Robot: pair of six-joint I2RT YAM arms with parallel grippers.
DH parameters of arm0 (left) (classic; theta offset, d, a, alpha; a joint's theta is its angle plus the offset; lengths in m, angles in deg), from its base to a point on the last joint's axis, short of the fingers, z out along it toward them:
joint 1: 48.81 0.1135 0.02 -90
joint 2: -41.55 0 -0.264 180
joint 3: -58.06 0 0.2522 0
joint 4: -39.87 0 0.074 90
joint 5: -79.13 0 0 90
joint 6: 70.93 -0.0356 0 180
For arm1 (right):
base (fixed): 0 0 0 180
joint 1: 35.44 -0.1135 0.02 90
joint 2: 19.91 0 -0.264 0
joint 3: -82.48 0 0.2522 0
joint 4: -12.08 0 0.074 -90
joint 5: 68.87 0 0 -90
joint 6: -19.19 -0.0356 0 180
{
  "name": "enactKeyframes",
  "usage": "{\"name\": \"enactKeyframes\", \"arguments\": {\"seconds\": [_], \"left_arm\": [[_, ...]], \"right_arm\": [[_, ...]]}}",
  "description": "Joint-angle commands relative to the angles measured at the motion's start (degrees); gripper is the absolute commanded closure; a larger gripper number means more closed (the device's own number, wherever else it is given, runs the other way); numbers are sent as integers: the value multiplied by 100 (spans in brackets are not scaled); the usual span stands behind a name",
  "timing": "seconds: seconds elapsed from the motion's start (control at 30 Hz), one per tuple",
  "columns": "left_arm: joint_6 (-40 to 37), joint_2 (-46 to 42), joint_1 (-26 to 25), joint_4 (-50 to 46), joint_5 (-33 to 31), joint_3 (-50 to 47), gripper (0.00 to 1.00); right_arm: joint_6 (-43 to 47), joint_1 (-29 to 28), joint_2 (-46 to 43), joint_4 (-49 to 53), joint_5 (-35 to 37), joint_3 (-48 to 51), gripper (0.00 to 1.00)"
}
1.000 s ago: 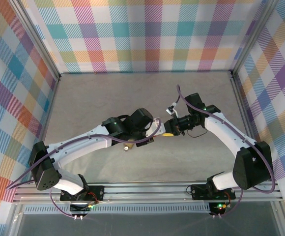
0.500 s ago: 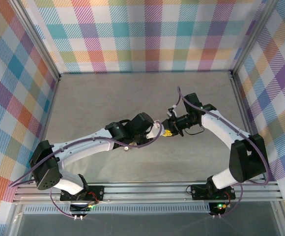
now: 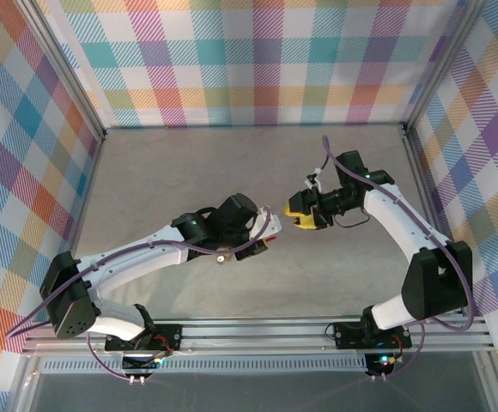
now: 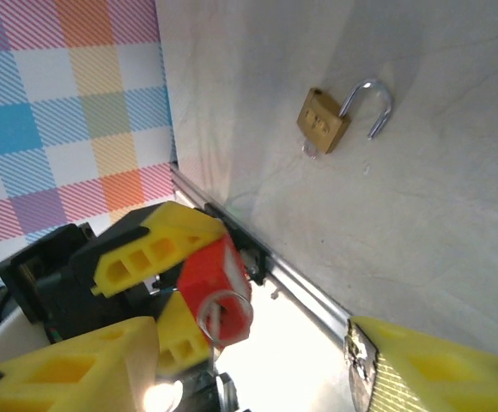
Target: Unlock with the key
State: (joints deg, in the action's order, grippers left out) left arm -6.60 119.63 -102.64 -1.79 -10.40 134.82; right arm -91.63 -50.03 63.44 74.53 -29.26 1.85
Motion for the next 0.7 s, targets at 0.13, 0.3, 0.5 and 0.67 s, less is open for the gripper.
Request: {"name": "enactKeyframes", "arguments": {"seconds": [0.13, 0.3, 0.5, 0.67], "left_arm": [[8, -390, 203, -711, 553, 197, 100], [-170, -367, 384, -1660, 1186, 843, 100], [-400, -220, 452, -2417, 1576, 1409, 100], [-509, -110, 448, -2620, 1679, 1612, 100]], "right_arm": [[1187, 120, -513, -772, 330, 414, 39], [2102, 16, -1509, -2636, 104, 1345, 38], [4476, -274, -2184, -3041, -307, 1767, 34], [5561, -681, -2245, -3042, -223, 1696, 35]]}}
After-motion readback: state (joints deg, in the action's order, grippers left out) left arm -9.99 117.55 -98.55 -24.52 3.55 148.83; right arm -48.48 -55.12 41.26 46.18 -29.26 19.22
